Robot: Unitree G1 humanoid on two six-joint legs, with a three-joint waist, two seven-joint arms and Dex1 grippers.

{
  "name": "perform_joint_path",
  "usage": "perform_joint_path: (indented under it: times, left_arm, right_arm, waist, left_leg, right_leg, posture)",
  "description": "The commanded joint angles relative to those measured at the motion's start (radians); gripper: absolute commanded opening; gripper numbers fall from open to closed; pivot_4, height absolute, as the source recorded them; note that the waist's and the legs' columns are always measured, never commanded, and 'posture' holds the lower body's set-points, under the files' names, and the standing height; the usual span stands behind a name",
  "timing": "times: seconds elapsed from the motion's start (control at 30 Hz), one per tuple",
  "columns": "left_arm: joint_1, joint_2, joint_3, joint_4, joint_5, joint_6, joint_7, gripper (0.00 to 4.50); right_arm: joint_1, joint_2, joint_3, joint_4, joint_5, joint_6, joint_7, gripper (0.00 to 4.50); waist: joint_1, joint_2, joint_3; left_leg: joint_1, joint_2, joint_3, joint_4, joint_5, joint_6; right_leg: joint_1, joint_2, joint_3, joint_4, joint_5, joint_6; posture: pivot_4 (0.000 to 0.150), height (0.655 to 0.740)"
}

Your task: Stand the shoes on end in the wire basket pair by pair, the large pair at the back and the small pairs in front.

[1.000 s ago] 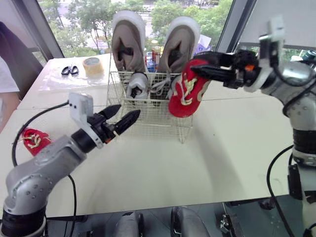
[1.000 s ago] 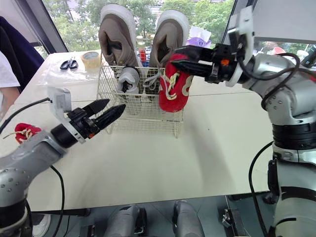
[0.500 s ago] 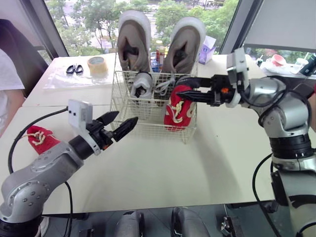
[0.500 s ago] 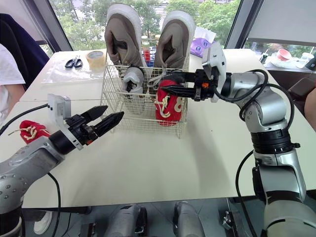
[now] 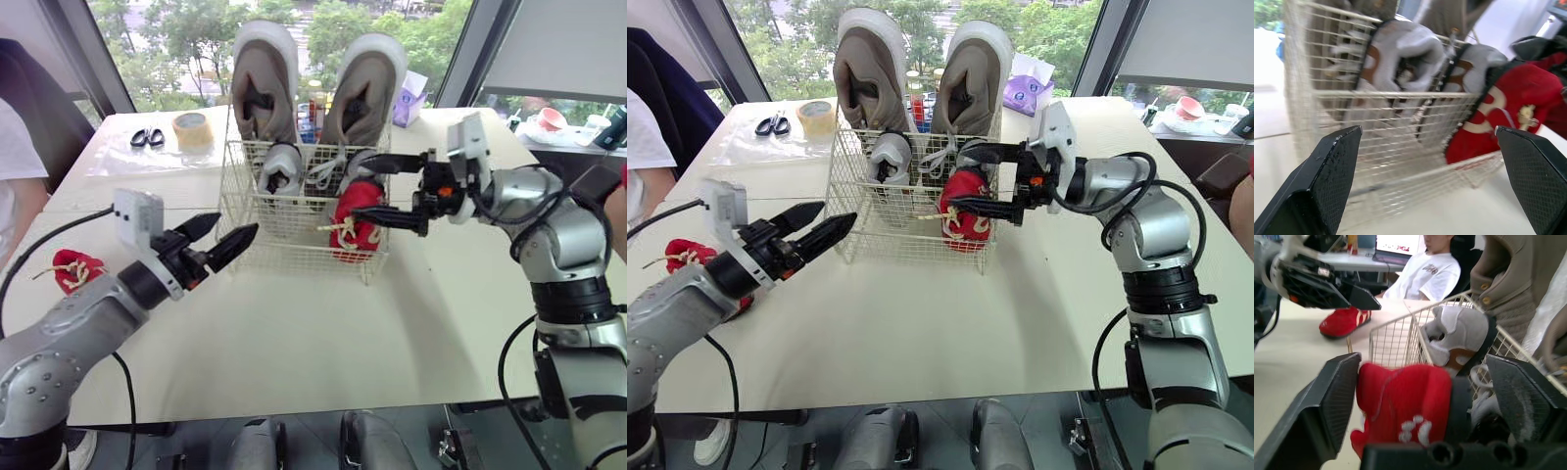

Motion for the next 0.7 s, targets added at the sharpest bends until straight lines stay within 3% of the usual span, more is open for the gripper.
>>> perform_joint_path:
  times: [0.03,0.2,0.33,0.4,0.57,0.7]
  left_arm:
    - [-0.084,0.066,0.104,0.061,-0.065,0.012,0.091,4.5]
    - [-0.274,0.223,0.157,0.287,0.049,0.085,0.326,4.5]
    - [-0.366,0.442,0.127,0.597,0.037,0.492,0.521,4.5]
    - [-0.392,0.479,0.146,0.639,0.043,0.604,0.578,4.5]
    - [-0.46,0.385,0.329,0.701,0.11,0.796,0.793,4.5]
    - [-0.428,0.263,0.444,0.695,0.17,0.853,0.834,4.5]
  right_arm:
    - [-0.095,-0.039,-0.096,-0.052,0.087,0.084,-0.015,4.48]
    - [-0.239,-0.085,-0.152,-0.027,0.179,0.205,-0.001,4.48]
    - [-0.287,-0.178,-0.058,-0.08,0.19,0.289,0.153,4.48]
    - [-0.251,-0.227,0.019,-0.132,0.139,0.25,0.25,4.48]
    - [-0.199,-0.259,0.087,-0.203,0.157,0.238,0.406,4.48]
    - [-0.177,-0.235,0.102,-0.211,0.135,0.215,0.411,4.48]
  waist:
    - [0.0,0.0,0.0]
    - [0.0,0.0,0.0]
    - [-0.01,0.0,0.0]
    - [-0.012,0.0,0.0]
    - [-0.006,-0.005,0.003]
    - [-0.001,-0.005,0.002]
  left_leg:
    - [0.0,0.0,0.0,0.0,0.0,0.0]
    - [0.0,0.0,0.0,0.0,0.0,0.0]
    - [0.001,0.0,0.001,-0.002,0.0,0.0]
    - [0.001,0.001,0.001,-0.003,0.0,0.0]
    - [-0.001,0.0,0.0,-0.002,0.0,-0.001]
    - [0.0,-0.001,0.001,-0.002,0.004,-0.009]
  right_leg:
    - [0.0,0.0,0.0,0.0,0.0,0.0]
    - [0.0,0.0,0.0,0.0,0.0,0.0]
    - [-0.001,0.0,0.0,0.001,0.002,0.003]
    - [-0.002,0.001,0.0,0.001,0.001,0.004]
    - [-0.002,-0.002,0.0,0.001,0.001,0.005]
    - [-0.002,-0.003,0.0,0.002,0.001,0.005]
  posture:
    - [0.15,0.74]
    - [0.15,0.74]
    - [0.15,0.74]
    - [0.15,0.74]
    - [0.15,0.74]
    - [0.15,0.74]
